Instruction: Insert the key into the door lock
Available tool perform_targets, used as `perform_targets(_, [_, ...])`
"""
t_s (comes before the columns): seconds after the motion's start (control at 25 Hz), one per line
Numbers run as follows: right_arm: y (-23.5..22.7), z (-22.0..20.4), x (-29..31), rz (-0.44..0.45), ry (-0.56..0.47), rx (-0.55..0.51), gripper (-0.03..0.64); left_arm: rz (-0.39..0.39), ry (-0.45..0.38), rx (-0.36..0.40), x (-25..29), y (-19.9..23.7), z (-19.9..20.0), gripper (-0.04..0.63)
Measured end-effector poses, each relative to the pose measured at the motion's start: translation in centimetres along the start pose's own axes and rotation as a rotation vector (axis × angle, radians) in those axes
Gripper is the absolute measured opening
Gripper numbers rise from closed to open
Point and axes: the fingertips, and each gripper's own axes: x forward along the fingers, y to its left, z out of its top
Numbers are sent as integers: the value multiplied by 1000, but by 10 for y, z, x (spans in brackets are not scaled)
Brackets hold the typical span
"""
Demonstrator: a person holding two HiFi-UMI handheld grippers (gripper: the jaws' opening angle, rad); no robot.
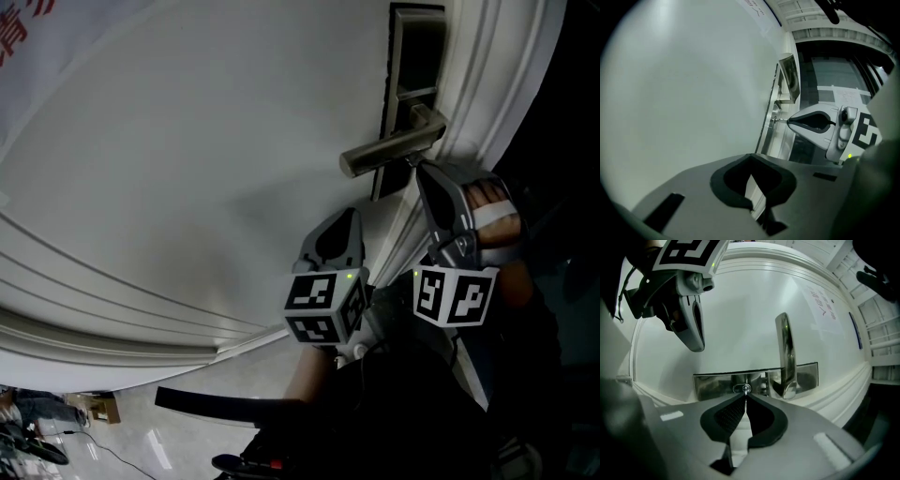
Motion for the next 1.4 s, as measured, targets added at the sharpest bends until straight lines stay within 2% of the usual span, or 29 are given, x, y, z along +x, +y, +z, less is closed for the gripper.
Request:
perform_targets(0.12, [-2,-4,-8,-19,-14,88,12,15,-15,5,-3,1,4,0])
perform_targets(0.24, [-13,-9,-19,-76,-24,224,2,24,-22,22,-4,3,4,0])
perform_targets(0.32, [-16,-17,-22,-85,-15,348,2,25,-22,37,-3,3,4,0])
perform_targets(0.52, [2,-33,-22,-30,-16,735,2,23,1,47,-2,-6,-4,0])
perform_targets(0.6, [11,-36,-23,-13,-22,833,0,19,8,40,-1,-9,-6,0])
perform_targets(0.76, [16,-29,-25,-9,-42,871,0,19,8,35,-1,-12,-8,0])
perform_targets(1.4, [16,-24,-29,-10,-73,893,0,22,6,57,-2,-12,-15,0])
